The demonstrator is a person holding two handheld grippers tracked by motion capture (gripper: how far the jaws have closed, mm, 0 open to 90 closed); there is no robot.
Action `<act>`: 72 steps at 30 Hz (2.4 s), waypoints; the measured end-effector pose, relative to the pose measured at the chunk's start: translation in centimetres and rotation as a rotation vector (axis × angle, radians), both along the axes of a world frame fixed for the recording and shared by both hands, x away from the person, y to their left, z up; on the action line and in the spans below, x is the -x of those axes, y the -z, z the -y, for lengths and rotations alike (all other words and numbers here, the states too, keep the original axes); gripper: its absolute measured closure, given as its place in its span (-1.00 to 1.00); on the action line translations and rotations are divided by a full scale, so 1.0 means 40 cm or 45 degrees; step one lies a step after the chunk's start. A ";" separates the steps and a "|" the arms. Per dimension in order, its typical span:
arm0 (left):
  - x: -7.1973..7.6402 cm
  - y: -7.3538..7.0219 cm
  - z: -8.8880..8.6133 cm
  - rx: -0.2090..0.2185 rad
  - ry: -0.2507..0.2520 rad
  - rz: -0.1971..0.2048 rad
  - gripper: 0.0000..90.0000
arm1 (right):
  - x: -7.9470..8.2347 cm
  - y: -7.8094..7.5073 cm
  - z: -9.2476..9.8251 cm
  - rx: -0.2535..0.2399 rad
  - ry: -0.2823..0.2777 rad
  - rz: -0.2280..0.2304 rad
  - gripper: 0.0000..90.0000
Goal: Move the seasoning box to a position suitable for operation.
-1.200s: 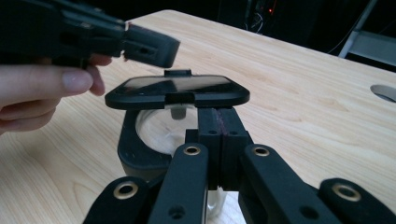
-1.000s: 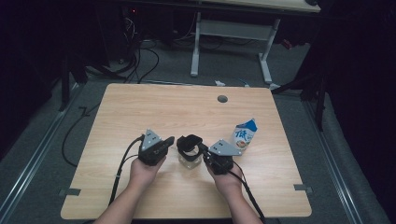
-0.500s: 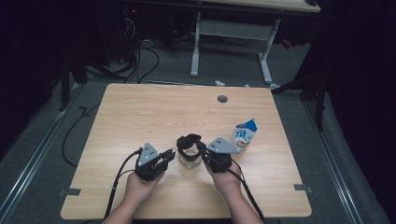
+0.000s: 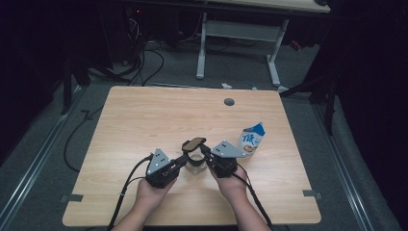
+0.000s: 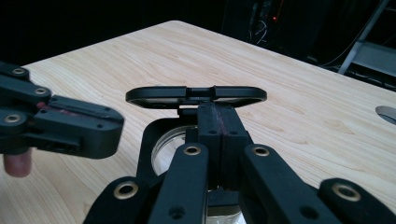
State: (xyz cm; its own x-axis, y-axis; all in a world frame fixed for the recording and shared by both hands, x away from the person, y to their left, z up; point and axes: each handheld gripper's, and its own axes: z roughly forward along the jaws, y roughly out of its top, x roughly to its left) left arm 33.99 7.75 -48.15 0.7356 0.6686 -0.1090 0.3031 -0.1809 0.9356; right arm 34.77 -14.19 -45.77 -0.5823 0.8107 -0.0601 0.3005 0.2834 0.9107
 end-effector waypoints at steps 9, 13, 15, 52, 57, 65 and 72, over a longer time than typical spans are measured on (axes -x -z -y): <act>-0.020 -0.012 0.029 0.034 -0.022 0.004 0.91 | 0.003 0.012 0.012 -0.023 -0.017 -0.032 1.00; -0.023 -0.018 0.030 0.034 -0.031 0.005 0.92 | 0.015 0.050 0.012 0.000 -0.020 -0.063 1.00; -0.027 -0.020 0.031 0.037 -0.044 0.006 0.92 | 0.018 0.061 0.013 -0.007 -0.026 -0.068 1.00; -0.083 -0.034 -0.003 0.057 -0.211 -0.026 0.86 | 0.012 0.077 0.011 -0.030 -0.069 -0.031 1.00; -0.042 -0.028 -0.042 0.017 -0.149 -0.006 0.62 | 0.013 0.075 0.014 -0.039 -0.071 -0.046 1.00; 0.016 0.051 -0.224 -0.139 -0.254 -0.104 0.23 | 0.050 0.059 0.116 -0.049 0.060 0.002 0.94; 0.061 0.068 -0.288 -0.149 -0.275 -0.075 0.15 | 0.042 0.105 0.221 0.022 0.265 -0.118 0.91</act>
State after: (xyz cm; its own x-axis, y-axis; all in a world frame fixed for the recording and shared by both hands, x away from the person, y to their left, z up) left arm 31.54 19.26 -50.87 0.5687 0.8204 -0.0605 0.4001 -0.2116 0.8917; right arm 33.11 -23.02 -49.99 -0.4064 0.9132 -0.0289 0.4364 0.2218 0.8720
